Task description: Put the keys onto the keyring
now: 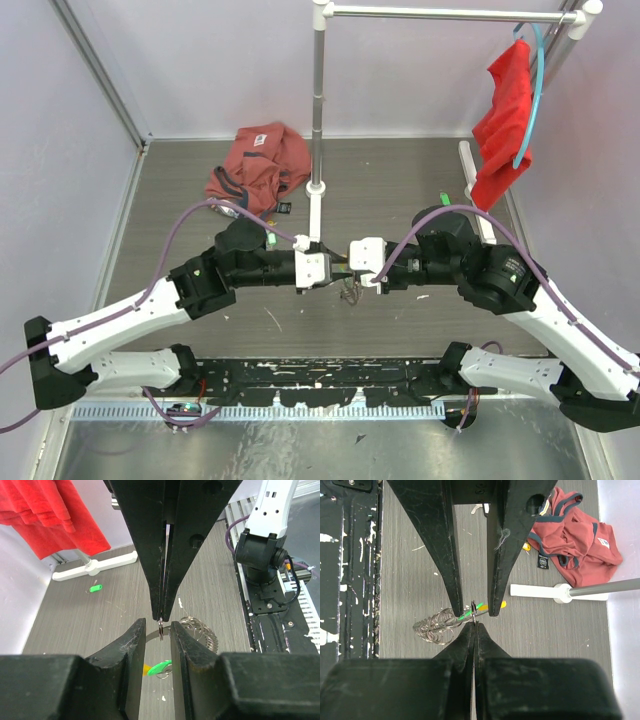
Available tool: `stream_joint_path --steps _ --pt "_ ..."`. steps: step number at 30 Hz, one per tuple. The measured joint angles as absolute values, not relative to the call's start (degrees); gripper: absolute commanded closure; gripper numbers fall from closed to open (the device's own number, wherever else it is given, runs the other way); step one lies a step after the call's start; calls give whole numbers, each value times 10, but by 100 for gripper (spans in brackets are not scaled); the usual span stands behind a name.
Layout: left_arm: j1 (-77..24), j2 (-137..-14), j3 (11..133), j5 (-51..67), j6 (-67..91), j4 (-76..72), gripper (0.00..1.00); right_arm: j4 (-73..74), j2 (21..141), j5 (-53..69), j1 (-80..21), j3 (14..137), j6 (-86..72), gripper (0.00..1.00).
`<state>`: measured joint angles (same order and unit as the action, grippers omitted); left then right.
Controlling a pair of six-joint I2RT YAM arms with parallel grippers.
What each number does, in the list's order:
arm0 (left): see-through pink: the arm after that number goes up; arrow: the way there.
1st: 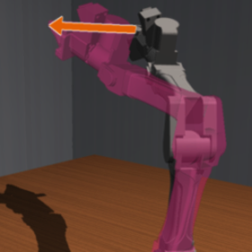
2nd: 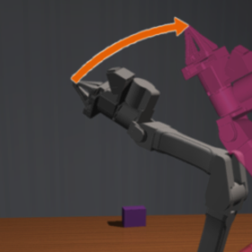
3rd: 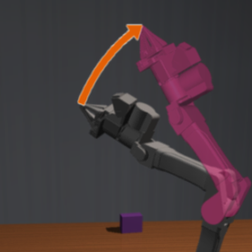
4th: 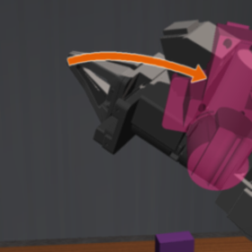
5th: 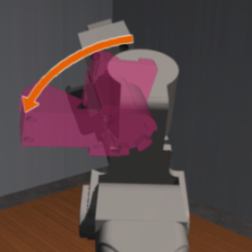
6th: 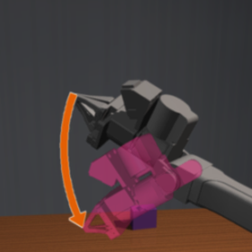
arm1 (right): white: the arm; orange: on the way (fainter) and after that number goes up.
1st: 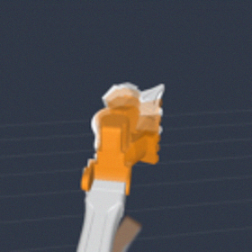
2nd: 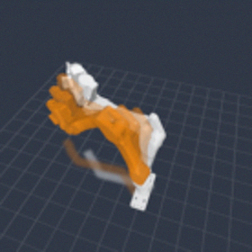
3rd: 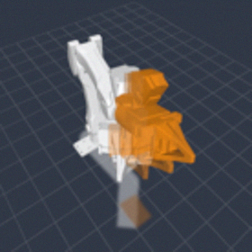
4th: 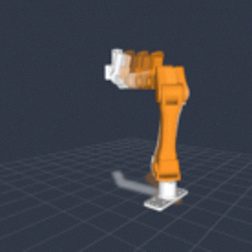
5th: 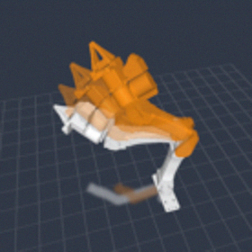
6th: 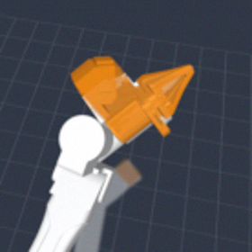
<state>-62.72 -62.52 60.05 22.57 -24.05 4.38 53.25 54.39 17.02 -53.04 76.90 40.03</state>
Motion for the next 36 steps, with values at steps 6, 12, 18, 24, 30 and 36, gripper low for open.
stream_joint_path --steps 6,12,18,24,30,36 --pt "-635 -633 604 214 -251 59 74 533 544 170 -530 769 401 99" --pt "-639 -635 605 204 -257 68 79 533 544 170 -530 768 401 99" --pt "-640 -636 610 199 -260 72 77 533 544 170 -530 768 402 99" --pt "-642 -636 612 197 -260 73 76 533 544 170 -530 768 402 99" --pt "-643 -636 612 195 -260 74 75 533 544 170 -530 768 402 99" --pt "-646 -636 612 195 -262 75 73 532 544 170 -530 765 402 99"
